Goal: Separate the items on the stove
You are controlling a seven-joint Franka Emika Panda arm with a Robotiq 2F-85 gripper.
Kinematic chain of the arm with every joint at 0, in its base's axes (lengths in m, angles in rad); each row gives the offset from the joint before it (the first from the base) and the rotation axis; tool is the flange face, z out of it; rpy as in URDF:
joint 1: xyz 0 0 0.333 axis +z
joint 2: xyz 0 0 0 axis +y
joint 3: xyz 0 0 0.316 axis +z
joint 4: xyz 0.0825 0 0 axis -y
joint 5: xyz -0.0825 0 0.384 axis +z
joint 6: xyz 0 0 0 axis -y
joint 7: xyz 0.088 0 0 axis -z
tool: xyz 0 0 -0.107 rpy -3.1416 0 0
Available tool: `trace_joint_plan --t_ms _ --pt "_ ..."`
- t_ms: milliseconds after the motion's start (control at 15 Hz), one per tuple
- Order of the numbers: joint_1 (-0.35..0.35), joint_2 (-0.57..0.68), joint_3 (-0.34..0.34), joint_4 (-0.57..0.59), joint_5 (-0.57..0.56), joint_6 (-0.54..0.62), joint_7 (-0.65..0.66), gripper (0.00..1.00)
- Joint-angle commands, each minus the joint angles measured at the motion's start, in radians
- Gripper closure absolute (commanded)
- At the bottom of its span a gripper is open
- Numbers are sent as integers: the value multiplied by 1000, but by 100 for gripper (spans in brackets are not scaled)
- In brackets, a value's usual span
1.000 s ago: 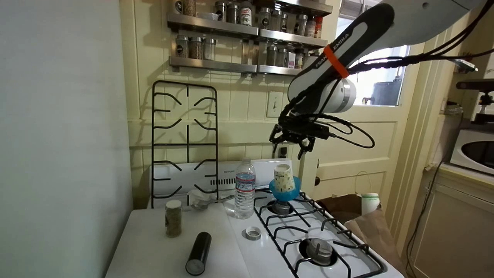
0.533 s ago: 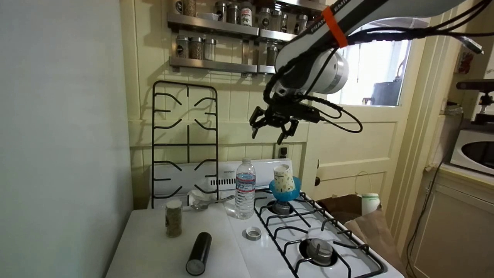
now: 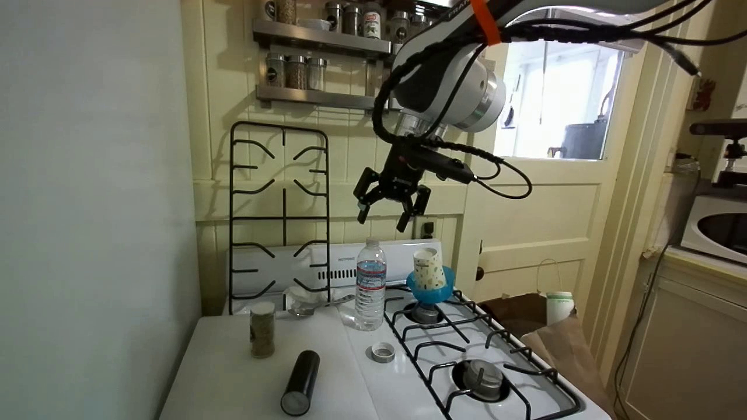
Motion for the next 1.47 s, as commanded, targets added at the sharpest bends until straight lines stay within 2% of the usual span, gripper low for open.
trace_joint_plan --t_ms 0,200,267,400,533,600,733,800,933,1000,1067,1400 --pt "-8 94 -6 77 -63 -32 16 0" --pt "2 140 -3 122 -127 -62 42 2" --pt "7 149 -2 133 -154 -75 51 7" --pt "16 156 0 153 -197 -105 66 11" --pt "24 161 1 172 -234 -138 87 24" --pt "31 154 1 174 -261 -156 106 38" --pt "40 145 3 184 -300 -187 128 35" --pt "42 149 4 192 -311 -197 132 42" --pt "44 158 10 206 -307 -211 117 35" --pt "45 163 12 210 -310 -207 112 36" --pt "45 169 14 215 -309 -202 107 33" --pt "47 187 16 230 -318 -203 109 42"
